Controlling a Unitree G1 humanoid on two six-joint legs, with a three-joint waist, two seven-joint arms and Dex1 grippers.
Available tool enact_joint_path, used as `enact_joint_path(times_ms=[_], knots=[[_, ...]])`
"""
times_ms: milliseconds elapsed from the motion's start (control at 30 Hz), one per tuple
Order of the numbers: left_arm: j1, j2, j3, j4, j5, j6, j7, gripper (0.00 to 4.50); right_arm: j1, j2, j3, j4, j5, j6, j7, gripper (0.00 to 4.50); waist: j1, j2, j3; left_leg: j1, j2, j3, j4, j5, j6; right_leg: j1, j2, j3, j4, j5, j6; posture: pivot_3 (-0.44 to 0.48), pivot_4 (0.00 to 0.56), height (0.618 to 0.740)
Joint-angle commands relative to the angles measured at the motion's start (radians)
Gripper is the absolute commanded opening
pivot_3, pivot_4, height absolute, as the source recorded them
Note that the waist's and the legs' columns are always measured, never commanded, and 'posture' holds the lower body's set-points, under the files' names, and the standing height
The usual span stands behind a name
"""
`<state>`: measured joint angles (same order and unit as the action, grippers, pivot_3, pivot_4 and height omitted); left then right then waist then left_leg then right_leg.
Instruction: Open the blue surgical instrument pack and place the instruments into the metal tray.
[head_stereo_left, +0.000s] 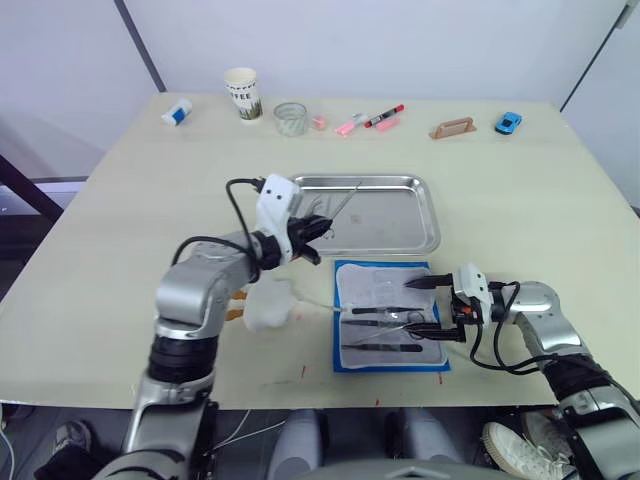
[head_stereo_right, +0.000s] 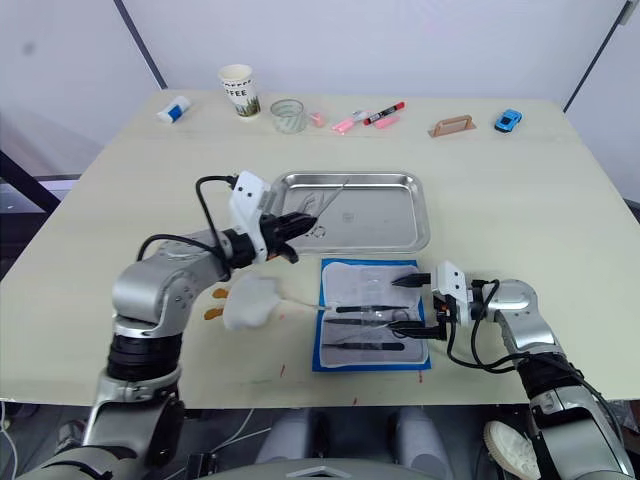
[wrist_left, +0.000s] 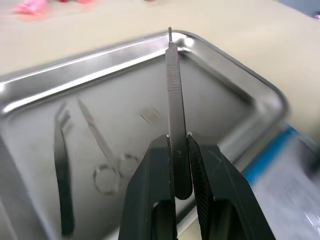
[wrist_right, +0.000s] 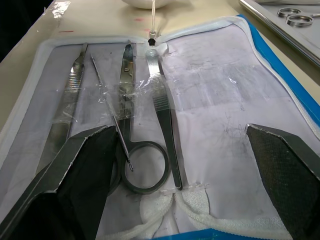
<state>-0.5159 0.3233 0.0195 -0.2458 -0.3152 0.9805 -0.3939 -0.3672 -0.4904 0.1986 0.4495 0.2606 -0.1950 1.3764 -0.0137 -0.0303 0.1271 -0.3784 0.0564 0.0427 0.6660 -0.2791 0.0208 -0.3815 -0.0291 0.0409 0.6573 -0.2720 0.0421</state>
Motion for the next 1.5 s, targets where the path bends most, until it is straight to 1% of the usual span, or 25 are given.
enact_joint_path(times_ms=[33,133,267,400,467,600,767,1167,1500], knots=[[-0.127,-0.151,-0.018,0.100,0.105,-0.012,0.237,0.01,0.025,-0.010,0.035,0.041,-0.053,0.034,0.005,4.50,0.004,0.000,0.000,0.000,0.000,0.000,0.000,0.000,0.000,0.000,-0.001,0.000,0.000,0.000,0.000,0.000,0.150,0.740],[-0.184,-0.249,0.013,0.181,0.114,-0.027,0.317,0.01,0.028,-0.010,0.036,0.036,-0.054,0.037,0.007,4.50,0.008,-0.001,0.000,-0.001,-0.002,-0.003,0.001,0.000,0.000,0.003,-0.002,-0.002,-0.001,0.000,0.000,0.000,0.150,0.740],[-0.237,-0.344,0.026,0.264,0.141,-0.030,0.406,0.01,0.028,-0.011,0.037,0.033,-0.057,0.040,0.009,4.50,0.000,0.000,0.000,0.000,-0.002,-0.003,0.001,0.000,0.000,0.003,-0.001,-0.001,-0.002,0.000,0.000,0.000,0.150,0.740],[-0.265,-0.402,0.044,0.352,0.174,-0.054,0.496,0.01,0.025,-0.014,0.036,0.031,-0.057,0.044,0.008,4.50,0.000,0.001,0.001,0.000,-0.002,-0.003,0.001,0.000,0.000,0.003,-0.001,-0.001,-0.001,0.000,0.000,0.000,0.150,0.740],[-0.270,-0.419,0.047,0.384,0.182,-0.067,0.521,0.01,0.024,-0.014,0.036,0.031,-0.058,0.045,0.008,4.50,0.001,0.001,0.001,0.000,-0.003,-0.004,0.001,0.000,0.000,0.003,-0.001,-0.002,-0.002,0.000,0.001,0.000,0.150,0.740],[-0.278,-0.431,0.059,0.426,0.191,-0.076,0.546,0.01,0.025,-0.015,0.035,0.030,-0.058,0.047,0.007,4.50,0.001,0.001,0.001,0.000,-0.003,-0.004,0.001,0.000,0.000,0.003,-0.001,-0.002,-0.002,0.000,0.001,0.000,0.150,0.740],[-0.275,-0.420,0.049,0.450,0.187,-0.084,0.524,0.01,0.026,-0.014,0.036,0.029,-0.058,0.048,0.005,4.50,0.001,0.001,0.001,0.000,-0.003,-0.004,0.001,0.000,-0.001,0.003,-0.001,-0.002,-0.002,0.000,0.001,0.000,0.150,0.740],[-0.267,-0.430,0.064,0.439,0.195,-0.052,0.558,0.01,0.029,-0.018,0.036,0.025,-0.060,0.047,0.006,4.50,0.001,0.001,0.001,0.000,-0.003,-0.004,0.001,0.000,-0.001,0.003,-0.001,-0.002,-0.002,0.000,0.001,0.000,0.150,0.740],[-0.260,-0.441,0.082,0.421,0.178,-0.012,0.549,0.01,0.034,-0.022,0.033,0.021,-0.057,0.046,0.007,4.50,0.001,0.001,0.001,-0.001,-0.003,-0.004,0.001,0.000,-0.001,0.003,-0.001,-0.002,-0.002,0.000,0.001,0.000,0.150,0.740]])
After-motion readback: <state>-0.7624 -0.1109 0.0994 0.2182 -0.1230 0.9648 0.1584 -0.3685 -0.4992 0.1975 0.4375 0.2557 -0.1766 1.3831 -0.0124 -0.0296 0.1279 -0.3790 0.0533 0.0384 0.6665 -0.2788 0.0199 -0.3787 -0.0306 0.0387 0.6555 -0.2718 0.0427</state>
